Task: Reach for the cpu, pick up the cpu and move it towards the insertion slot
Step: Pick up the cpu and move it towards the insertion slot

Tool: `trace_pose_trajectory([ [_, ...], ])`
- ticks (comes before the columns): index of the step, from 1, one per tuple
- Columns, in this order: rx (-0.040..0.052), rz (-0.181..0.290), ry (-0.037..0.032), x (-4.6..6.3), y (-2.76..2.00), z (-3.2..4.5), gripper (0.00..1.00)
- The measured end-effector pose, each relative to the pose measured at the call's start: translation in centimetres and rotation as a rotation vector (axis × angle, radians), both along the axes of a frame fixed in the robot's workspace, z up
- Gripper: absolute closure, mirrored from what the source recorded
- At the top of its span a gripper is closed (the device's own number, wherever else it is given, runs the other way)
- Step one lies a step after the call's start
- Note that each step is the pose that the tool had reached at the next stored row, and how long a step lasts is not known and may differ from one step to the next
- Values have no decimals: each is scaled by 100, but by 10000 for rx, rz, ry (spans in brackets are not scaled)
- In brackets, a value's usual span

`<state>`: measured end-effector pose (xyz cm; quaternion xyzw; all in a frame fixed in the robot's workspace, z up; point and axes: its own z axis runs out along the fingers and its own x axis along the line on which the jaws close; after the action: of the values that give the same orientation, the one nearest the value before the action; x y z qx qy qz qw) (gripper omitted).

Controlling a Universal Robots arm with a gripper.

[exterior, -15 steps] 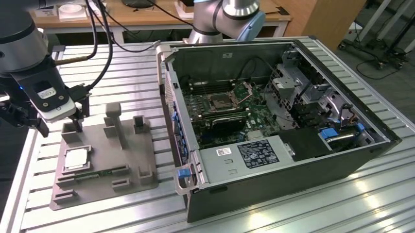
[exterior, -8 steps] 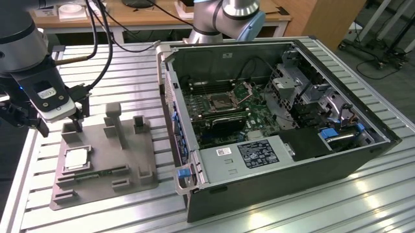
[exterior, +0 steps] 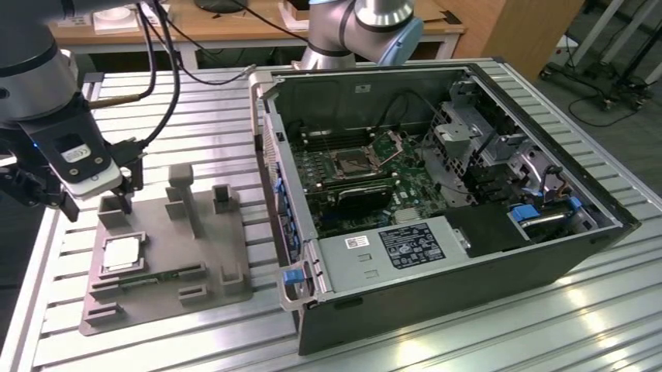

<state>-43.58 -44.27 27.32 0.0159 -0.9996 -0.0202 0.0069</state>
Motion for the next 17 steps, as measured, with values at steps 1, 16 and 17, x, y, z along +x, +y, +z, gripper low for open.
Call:
trace_pose_trajectory([
  [1, 0, 0, 0, -4, -3, -18, 35],
  [16, -2, 1, -7, -15, -34, -272, 35],
  [17, -2, 2, -7, -15, -39, -292, 35],
])
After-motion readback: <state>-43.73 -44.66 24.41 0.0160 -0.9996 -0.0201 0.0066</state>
